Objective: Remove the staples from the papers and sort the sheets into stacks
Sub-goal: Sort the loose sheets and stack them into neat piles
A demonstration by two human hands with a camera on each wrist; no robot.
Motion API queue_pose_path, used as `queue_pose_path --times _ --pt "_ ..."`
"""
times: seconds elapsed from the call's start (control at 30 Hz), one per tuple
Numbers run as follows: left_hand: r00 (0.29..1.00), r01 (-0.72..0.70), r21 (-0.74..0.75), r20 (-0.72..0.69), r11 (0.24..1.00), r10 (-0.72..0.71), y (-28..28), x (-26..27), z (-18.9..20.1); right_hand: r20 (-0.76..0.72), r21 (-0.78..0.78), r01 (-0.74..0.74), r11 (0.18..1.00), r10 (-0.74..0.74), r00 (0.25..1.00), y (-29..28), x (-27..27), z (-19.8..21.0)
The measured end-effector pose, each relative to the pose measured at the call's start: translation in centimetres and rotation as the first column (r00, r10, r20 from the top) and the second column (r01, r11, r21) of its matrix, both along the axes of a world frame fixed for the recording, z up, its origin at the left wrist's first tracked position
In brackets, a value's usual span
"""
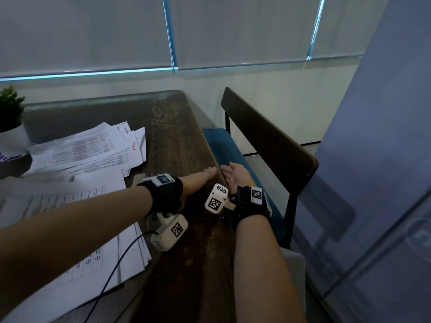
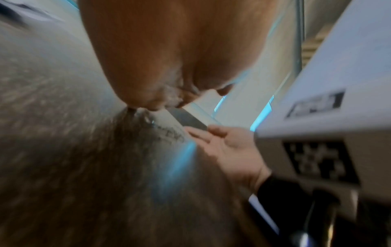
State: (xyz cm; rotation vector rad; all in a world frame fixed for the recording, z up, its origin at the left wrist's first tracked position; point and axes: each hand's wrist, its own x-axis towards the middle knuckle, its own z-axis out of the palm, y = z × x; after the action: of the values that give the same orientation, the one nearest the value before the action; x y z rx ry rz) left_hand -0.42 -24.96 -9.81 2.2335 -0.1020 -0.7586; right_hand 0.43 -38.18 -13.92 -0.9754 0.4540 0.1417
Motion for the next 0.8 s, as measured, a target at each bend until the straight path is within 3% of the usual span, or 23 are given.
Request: queue_pose_path --times 0.03,0.1,0.17,0.23,0.3,0.5,0.8 --pt "0.996 -0.084 -0.017 0.038 0.996 0.085 0.4 0.4 0.3 0.004 0.0 -0.001 1.0 0.001 1.0 -0.1 -0.3 -0.1" --pt "0.984 -0.132 0.214 0.149 0.968 0.101 1.5 1.2 0.5 0.017 0.03 -0.012 0.999 0.012 1.0 -0.2 -1.1 -0.3" --pt "0.988 -0.02 0.574 0.135 0.818 -0.071 3.0 1.1 -0.5 0.033 0.064 -0.014 0.998 0.012 0.999 -0.3 -1.6 -0.6" --pt "0.969 0.081 0.727 0.104 0.682 -0.226 3.9 0.3 -2.3 0.035 0.113 0.011 0.994 -0.015 0.999 -0.5 -1.4 -0.9" --pt "0.952 0.072 0.758 0.141 0.648 -0.27 3.8 -1.0 -3.6 0.029 0.16 0.03 0.987 -0.035 0.999 -0.7 -1.2 -1.0" --pt "0.925 -0.11 0.7 0.331 0.706 -0.184 0.5 0.4 -6.0 0.005 0.171 0.09 0.981 -0.093 0.996 -0.5 -1.0 -1.3" --pt "0.867 -0.09 0.626 0.433 0.775 -0.249 -3.3 3.6 -6.4 -0.043 0.212 0.096 0.972 -0.089 0.995 -1.0 0.1 -1.4"
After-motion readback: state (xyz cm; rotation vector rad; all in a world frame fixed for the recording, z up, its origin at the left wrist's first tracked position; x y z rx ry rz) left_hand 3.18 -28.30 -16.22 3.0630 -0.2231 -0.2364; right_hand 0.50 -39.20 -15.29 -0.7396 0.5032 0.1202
